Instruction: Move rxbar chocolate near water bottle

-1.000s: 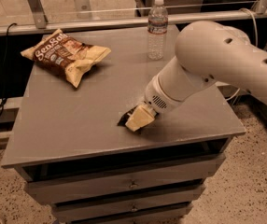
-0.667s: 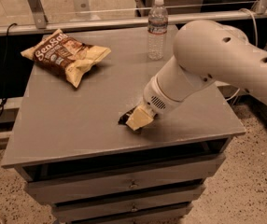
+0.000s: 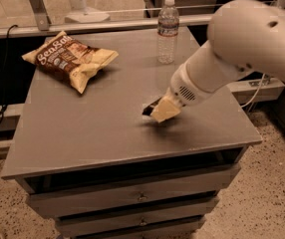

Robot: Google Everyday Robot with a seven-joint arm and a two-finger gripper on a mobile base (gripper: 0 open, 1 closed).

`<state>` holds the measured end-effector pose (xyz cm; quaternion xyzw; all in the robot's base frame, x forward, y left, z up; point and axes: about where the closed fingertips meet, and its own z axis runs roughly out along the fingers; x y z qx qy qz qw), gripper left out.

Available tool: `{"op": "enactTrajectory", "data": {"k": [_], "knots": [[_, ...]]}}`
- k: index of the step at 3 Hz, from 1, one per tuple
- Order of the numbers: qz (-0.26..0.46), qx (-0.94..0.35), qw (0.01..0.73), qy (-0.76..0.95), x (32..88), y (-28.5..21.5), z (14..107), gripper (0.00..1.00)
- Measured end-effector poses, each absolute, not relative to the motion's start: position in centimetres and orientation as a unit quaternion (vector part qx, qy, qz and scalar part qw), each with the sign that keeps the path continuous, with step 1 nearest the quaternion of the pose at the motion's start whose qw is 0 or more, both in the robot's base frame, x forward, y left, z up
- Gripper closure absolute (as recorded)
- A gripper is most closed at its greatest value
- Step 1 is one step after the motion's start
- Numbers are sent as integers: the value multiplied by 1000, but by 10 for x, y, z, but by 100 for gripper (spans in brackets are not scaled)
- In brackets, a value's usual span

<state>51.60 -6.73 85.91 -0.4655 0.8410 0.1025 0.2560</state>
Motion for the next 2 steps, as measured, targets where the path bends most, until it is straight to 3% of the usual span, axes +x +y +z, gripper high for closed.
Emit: {"op": "enactTrajectory", "data": {"k": [1, 2], "knots": [[43, -472, 318, 821, 544, -111, 927, 100], [43, -472, 317, 822, 544, -111, 926, 100]]}}
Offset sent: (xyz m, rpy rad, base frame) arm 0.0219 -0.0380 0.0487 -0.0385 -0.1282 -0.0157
